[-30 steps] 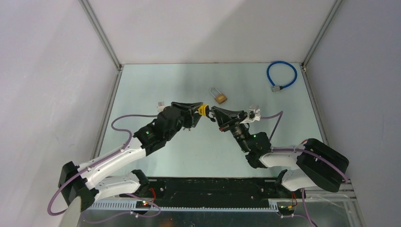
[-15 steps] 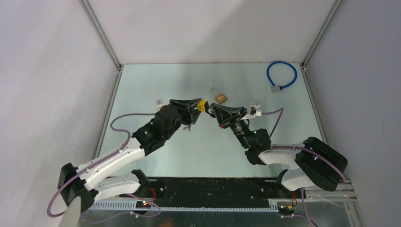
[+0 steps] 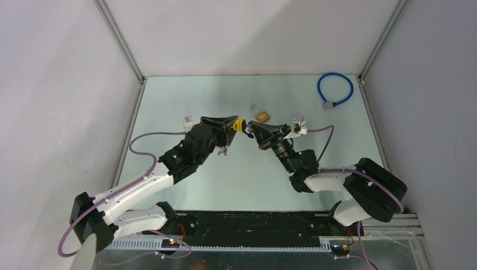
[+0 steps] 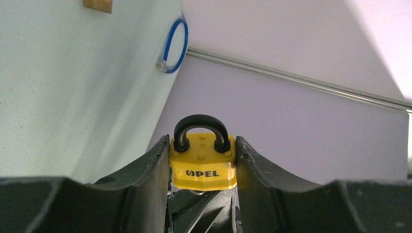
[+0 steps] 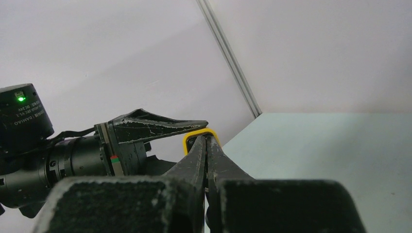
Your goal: Unlock with the key
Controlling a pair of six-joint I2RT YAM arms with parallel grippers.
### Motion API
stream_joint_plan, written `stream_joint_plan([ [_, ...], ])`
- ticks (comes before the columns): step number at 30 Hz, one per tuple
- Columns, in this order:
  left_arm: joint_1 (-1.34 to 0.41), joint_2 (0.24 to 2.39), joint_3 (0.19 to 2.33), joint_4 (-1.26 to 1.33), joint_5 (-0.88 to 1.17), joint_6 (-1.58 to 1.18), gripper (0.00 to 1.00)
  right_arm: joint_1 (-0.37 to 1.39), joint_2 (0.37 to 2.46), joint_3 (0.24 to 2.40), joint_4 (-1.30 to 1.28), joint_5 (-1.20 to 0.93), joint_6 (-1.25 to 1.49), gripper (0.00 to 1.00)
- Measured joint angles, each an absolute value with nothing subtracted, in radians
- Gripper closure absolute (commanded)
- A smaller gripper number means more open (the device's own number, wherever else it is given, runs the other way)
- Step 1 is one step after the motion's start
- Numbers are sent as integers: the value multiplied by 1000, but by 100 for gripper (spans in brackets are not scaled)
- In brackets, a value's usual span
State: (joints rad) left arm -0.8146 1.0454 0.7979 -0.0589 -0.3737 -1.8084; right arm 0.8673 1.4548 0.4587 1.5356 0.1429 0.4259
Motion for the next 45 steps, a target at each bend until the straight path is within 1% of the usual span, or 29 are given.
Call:
stream_joint_plan([
  [12,-815,1082,812,-27,-373,-1775,100,870,1440,459,1534,115,406,100],
  [18,-818,1106,857,-59,-374,-1702,100,847,1472,471,1533,102,431,100],
  [24,-818,1105,860,-67,-389,-1684,100,849,1465,480,1504,100,421,100],
  [26,-818,1105,860,-73,-392,-1681,100,850,1465,480,1495,100,421,94],
  [27,-818,1105,860,-76,-393,-1682,100,850,1465,480,1489,100,422,86],
  [28,-818,1105,860,-78,-394,-1682,100,850,1462,480,1482,100,422,82],
  [29,-818,1105,860,-78,-388,-1681,100,851,1456,482,1468,100,422,74],
  [30,-819,1105,858,-78,-389,-1684,100,851,1450,483,1454,99,424,69],
  [31,-817,1103,855,-77,-386,-1683,100,852,1439,483,1428,96,422,58],
  [32,-817,1101,852,-77,-382,-1682,100,854,1423,483,1399,91,418,53],
  [33,-817,1099,848,-76,-379,-1681,100,856,1399,483,1358,84,416,45],
  [35,-817,1095,841,-76,-348,-1673,100,857,1348,484,1274,65,409,39],
  [39,-815,1089,831,-73,-306,-1647,100,836,1208,485,1059,7,403,38],
  [41,-810,1088,830,-77,-303,-1633,100,810,1121,499,913,-17,397,39],
  [45,-803,1085,830,-82,-303,-1600,100,766,994,575,630,-62,368,47],
])
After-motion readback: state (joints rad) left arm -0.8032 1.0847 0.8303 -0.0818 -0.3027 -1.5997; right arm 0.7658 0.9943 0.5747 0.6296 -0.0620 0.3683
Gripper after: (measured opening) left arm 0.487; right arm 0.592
